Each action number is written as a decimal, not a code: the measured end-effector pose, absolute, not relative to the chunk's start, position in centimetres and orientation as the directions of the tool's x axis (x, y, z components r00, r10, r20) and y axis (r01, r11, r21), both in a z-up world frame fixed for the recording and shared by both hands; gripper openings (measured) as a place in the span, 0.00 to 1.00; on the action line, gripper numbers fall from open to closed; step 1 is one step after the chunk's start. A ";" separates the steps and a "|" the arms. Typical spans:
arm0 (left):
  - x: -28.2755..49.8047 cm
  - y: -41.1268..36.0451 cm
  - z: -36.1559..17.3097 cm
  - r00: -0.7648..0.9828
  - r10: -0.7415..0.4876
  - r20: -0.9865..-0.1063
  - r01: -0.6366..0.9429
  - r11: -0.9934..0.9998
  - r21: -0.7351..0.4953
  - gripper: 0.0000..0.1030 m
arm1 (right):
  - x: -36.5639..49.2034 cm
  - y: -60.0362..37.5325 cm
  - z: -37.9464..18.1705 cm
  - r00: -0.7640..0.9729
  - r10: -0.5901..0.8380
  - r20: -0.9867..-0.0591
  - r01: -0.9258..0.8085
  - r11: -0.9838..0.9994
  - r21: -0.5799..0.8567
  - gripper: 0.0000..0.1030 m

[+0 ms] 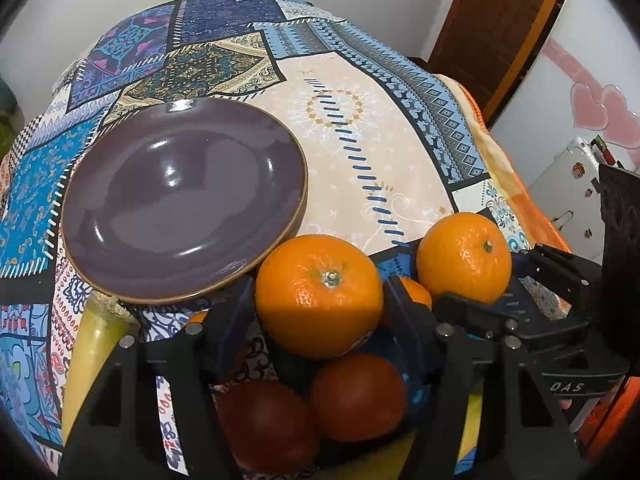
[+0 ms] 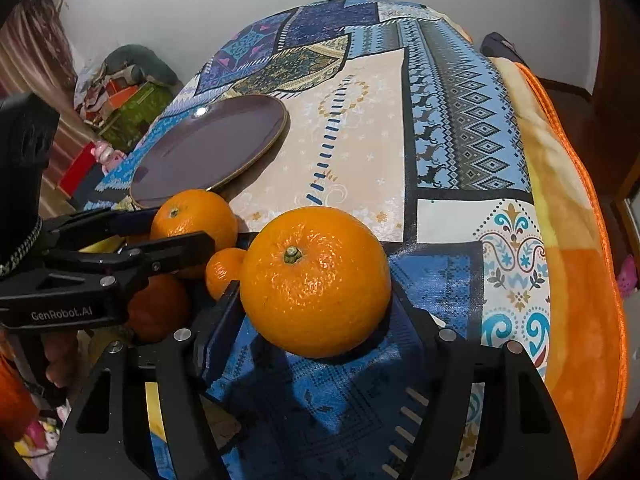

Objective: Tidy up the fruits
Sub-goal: 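Carry both held oranges up and over the dark brown plate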

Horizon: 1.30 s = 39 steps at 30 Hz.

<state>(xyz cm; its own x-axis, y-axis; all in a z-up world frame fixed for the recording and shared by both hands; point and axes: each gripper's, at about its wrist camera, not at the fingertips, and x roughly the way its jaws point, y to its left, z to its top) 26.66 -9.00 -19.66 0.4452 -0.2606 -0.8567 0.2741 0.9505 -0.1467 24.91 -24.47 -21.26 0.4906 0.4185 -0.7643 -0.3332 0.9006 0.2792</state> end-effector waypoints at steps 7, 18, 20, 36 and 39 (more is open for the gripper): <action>26.7 -8.6 -19.1 0.446 -0.270 -0.853 0.252 0.953 -0.169 0.62 | 24.8 -25.0 -20.2 0.517 0.413 -0.750 -0.327 0.905 0.272 0.64; 25.5 -8.2 -14.4 0.547 -0.255 -0.797 0.256 0.958 -0.130 0.61 | 25.1 -24.8 -17.1 0.566 0.421 -0.709 -0.331 0.903 0.273 0.64; 25.4 -7.7 -13.6 0.564 -0.246 -0.789 0.245 0.962 -0.125 0.61 | 25.2 -24.4 -16.4 0.574 0.425 -0.700 -0.342 0.901 0.266 0.64; 26.6 -1.2 -8.5 0.663 -0.165 -0.730 0.139 0.986 -0.097 0.61 | 28.5 -18.7 -12.2 0.612 0.474 -0.633 -0.434 0.871 0.232 0.64; 27.4 0.2 -8.4 0.665 -0.165 -0.728 0.121 0.986 -0.112 0.61 | 29.4 -17.4 -12.3 0.608 0.477 -0.634 -0.448 0.866 0.221 0.64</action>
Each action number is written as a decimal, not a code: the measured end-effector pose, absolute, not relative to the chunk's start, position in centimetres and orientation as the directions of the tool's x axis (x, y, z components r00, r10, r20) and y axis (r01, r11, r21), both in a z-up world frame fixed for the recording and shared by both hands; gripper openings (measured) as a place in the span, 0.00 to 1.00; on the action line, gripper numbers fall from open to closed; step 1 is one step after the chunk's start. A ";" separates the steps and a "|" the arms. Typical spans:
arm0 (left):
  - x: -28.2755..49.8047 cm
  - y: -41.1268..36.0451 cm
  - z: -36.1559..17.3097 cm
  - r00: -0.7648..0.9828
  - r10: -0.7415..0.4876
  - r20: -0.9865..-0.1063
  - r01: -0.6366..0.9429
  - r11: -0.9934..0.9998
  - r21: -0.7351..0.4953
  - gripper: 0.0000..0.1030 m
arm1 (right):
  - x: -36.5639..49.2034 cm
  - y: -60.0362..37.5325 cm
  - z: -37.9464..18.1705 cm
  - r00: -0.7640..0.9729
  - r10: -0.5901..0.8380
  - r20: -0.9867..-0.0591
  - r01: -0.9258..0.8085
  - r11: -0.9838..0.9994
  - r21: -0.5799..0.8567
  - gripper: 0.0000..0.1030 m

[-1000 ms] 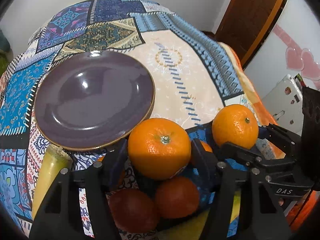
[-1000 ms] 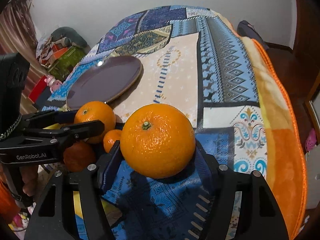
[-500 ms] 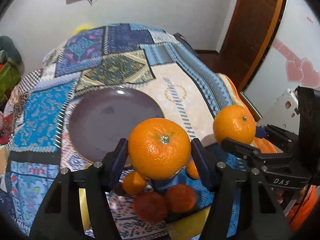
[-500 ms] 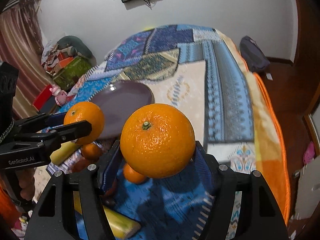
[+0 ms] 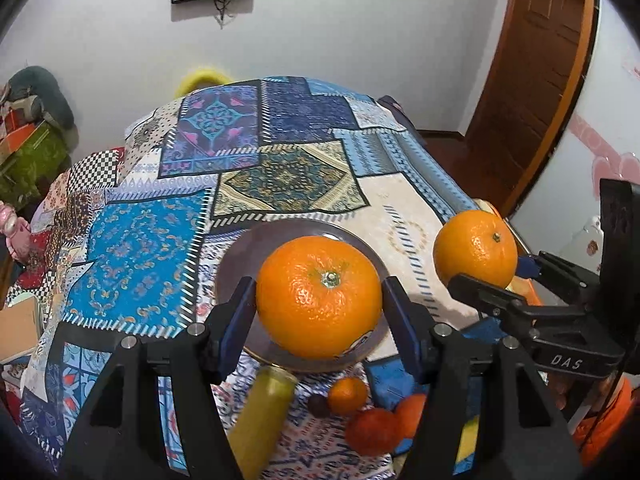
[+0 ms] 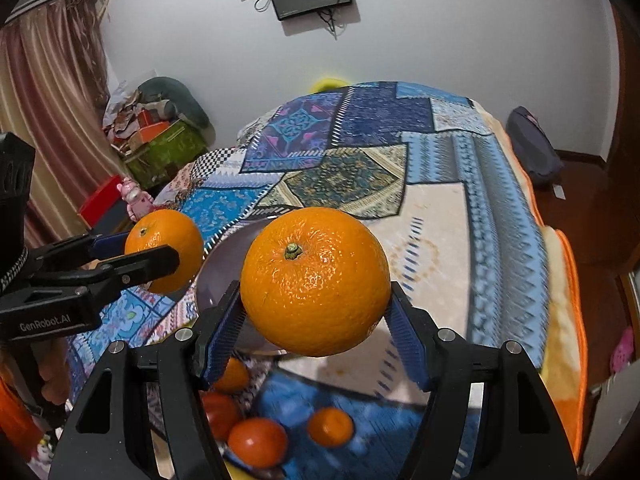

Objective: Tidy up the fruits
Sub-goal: 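Carry both held oranges up and over the dark brown plate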

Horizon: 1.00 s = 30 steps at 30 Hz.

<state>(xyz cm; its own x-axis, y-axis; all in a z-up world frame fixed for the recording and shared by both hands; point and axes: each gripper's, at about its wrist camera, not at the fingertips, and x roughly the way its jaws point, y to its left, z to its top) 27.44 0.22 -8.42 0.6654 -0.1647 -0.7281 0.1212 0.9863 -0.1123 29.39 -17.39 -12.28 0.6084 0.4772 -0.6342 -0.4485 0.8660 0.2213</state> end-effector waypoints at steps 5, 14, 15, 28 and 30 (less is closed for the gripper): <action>28.8 2.1 -8.8 0.669 -0.147 -0.728 0.101 0.989 -0.107 0.61 | 31.0 -15.7 -12.8 0.594 0.483 -0.643 -0.461 0.860 0.219 0.64; 31.6 3.6 -10.8 0.639 -0.165 -0.751 0.098 0.986 -0.134 0.61 | 33.5 -13.4 -14.7 0.558 0.469 -0.684 -0.484 0.854 0.191 0.64; 32.0 3.6 -11.1 0.634 -0.167 -0.755 0.100 0.986 -0.135 0.61 | 33.8 -13.1 -15.0 0.551 0.467 -0.692 -0.488 0.852 0.187 0.64; 34.5 3.7 -14.9 0.575 -0.196 -0.794 0.121 0.981 -0.154 0.61 | 35.9 -11.2 -18.6 0.431 0.467 -0.773 -0.554 0.812 0.182 0.64; 34.8 3.6 -15.5 0.567 -0.202 -0.799 0.124 0.979 -0.159 0.61 | 36.0 -11.0 -18.7 0.431 0.464 -0.774 -0.562 0.809 0.172 0.64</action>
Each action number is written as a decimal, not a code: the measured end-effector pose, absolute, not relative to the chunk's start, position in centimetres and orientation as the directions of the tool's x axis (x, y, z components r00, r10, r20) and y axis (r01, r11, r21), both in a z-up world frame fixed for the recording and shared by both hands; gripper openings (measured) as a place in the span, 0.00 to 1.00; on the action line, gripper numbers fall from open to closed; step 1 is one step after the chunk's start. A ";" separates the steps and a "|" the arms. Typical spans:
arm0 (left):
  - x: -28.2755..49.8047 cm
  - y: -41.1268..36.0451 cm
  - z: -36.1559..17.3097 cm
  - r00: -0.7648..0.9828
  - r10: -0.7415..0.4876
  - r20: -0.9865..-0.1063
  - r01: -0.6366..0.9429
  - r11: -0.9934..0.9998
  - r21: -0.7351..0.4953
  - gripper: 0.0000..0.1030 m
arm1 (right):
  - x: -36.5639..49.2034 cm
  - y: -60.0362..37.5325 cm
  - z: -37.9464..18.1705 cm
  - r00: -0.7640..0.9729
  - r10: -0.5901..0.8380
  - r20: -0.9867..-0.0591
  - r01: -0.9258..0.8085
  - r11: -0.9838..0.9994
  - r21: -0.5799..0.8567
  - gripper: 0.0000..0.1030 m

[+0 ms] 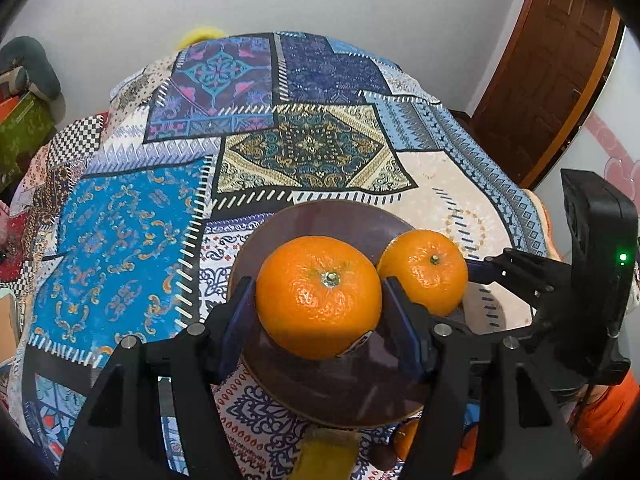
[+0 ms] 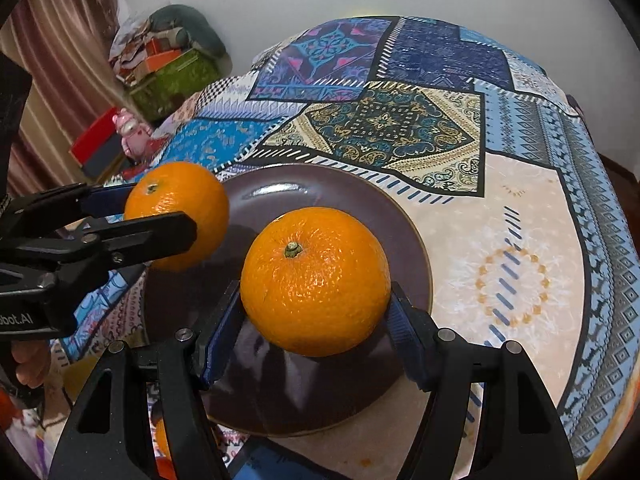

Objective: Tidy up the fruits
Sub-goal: 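Carry both held oranges up and over the dark brown plate, then lower both oranges onto the plate and open both grippers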

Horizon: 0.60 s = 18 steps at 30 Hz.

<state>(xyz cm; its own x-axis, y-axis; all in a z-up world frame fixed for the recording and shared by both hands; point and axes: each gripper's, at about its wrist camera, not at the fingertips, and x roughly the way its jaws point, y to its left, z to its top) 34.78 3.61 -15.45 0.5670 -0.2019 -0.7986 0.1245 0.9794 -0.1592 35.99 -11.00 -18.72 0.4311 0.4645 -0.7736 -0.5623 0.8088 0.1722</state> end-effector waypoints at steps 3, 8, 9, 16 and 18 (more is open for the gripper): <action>35.1 3.3 -16.1 0.556 -0.205 -0.805 0.133 0.979 -0.157 0.61 | 36.3 -10.6 -19.0 0.430 0.468 -0.772 -0.569 0.804 0.170 0.64; 35.7 3.1 -17.2 0.540 -0.204 -0.817 0.131 0.979 -0.158 0.61 | 36.6 -9.9 -19.5 0.421 0.460 -0.781 -0.575 0.802 0.162 0.64; 35.7 3.1 -17.4 0.538 -0.201 -0.819 0.129 0.979 -0.156 0.61 | 36.6 -9.8 -19.6 0.422 0.456 -0.783 -0.575 0.803 0.158 0.64; 36.0 3.7 -18.4 0.506 -0.223 -0.833 0.113 0.975 -0.192 0.62 | 36.4 -9.7 -19.5 0.433 0.434 -0.790 -0.579 0.806 0.125 0.66; 36.1 3.6 -18.4 0.501 -0.219 -0.838 0.113 0.976 -0.188 0.62 | 36.4 -9.7 -19.4 0.443 0.418 -0.793 -0.578 0.809 0.104 0.70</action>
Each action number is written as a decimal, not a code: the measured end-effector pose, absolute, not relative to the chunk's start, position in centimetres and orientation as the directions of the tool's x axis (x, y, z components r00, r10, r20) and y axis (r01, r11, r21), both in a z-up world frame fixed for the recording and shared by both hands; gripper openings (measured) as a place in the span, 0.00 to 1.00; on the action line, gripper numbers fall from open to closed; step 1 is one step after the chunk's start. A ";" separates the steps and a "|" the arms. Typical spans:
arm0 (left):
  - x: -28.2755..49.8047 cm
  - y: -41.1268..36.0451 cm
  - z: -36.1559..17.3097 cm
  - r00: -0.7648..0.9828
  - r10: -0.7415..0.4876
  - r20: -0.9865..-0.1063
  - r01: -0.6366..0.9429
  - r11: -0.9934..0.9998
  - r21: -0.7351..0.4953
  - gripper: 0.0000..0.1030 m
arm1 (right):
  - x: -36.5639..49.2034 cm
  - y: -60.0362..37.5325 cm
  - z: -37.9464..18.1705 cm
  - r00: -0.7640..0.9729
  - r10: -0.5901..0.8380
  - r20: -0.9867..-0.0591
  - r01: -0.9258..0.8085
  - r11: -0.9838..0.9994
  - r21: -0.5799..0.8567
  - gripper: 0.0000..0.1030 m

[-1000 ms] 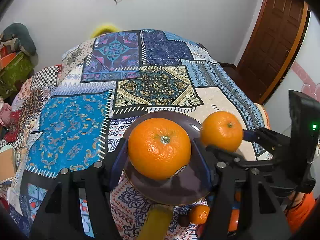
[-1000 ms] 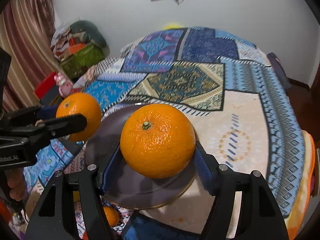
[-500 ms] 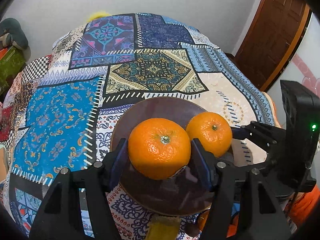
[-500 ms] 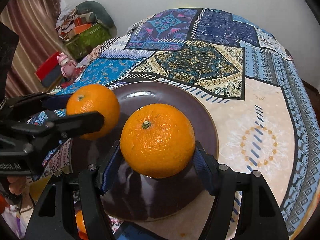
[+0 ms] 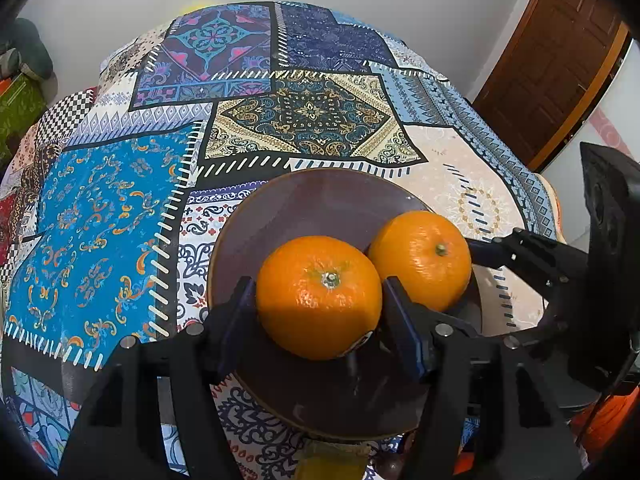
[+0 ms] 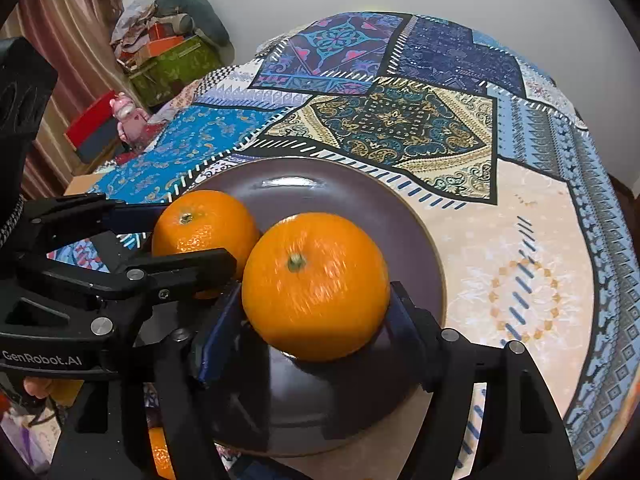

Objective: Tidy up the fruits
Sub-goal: 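Lower both oranges onto the plate and open both grippers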

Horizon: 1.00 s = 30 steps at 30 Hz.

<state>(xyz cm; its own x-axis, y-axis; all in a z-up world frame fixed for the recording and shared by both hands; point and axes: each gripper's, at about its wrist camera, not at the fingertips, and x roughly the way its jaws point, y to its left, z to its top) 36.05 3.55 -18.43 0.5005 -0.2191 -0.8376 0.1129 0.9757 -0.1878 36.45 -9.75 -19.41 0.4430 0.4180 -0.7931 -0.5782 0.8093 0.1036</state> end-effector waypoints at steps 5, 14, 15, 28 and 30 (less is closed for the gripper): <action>35.4 3.2 -17.7 0.521 -0.197 -0.830 0.129 0.980 -0.151 0.62 | 36.1 -10.1 -18.7 0.456 0.423 -0.783 -0.586 0.805 0.094 0.73; 32.8 3.8 -14.0 0.596 -0.132 -0.792 0.083 0.991 -0.102 0.62 | 33.6 -11.4 -15.3 0.538 0.421 -0.731 -0.574 0.817 0.048 0.79; 32.3 4.0 -13.4 0.606 -0.131 -0.784 0.078 0.991 -0.105 0.62 | 33.1 -11.6 -14.8 0.549 0.420 -0.722 -0.571 0.820 0.043 0.82; 24.4 3.0 -8.8 0.675 -0.162 -0.720 0.105 0.987 -0.124 0.62 | 26.5 -15.8 -10.0 0.663 0.420 -0.619 -0.489 0.870 0.067 0.89; 23.3 2.6 -8.9 0.672 -0.169 -0.721 0.110 0.986 -0.129 0.63 | 25.6 -16.1 -10.2 0.675 0.405 -0.617 -0.471 0.880 0.061 0.89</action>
